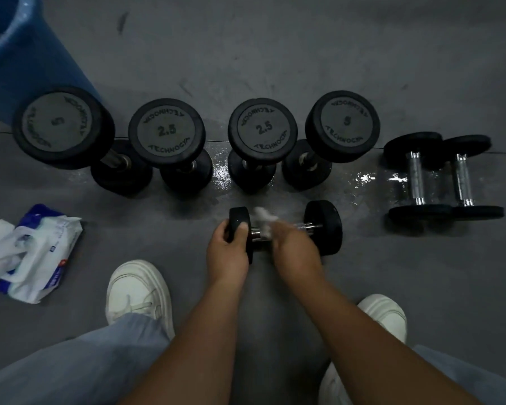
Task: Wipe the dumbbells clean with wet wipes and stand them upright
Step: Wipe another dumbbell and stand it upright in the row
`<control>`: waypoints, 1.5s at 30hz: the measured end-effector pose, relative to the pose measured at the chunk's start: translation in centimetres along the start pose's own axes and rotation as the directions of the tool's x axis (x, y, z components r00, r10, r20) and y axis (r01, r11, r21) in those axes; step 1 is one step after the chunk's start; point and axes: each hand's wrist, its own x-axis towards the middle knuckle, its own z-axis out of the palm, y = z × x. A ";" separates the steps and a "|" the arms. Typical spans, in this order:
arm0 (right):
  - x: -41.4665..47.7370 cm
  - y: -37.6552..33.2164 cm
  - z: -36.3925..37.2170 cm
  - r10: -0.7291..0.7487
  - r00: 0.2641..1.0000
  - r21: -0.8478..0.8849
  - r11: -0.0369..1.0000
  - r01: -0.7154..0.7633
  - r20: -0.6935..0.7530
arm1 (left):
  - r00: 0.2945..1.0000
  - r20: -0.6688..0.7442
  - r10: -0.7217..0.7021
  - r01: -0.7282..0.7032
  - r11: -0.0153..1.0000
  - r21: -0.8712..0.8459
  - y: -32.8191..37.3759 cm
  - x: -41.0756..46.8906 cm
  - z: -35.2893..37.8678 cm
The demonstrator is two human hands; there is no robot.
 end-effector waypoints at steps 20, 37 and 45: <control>-1.6 1.0 -1.9 0.242 0.967 -0.283 0.936 -0.211 0.076 | 0.994 -0.110 -0.003 0.040 0.941 0.335 -0.4 -1.4 -1.4; -6.2 4.3 0.7 0.159 0.981 -0.258 0.958 -0.125 0.114 | 0.984 -0.080 -0.162 0.176 0.957 0.231 -4.0 -5.5 -4.0; -7.1 3.1 0.1 0.285 0.955 -0.157 0.950 -0.271 0.077 | 0.959 -0.099 -0.264 0.278 0.946 0.166 -4.9 -6.4 -4.5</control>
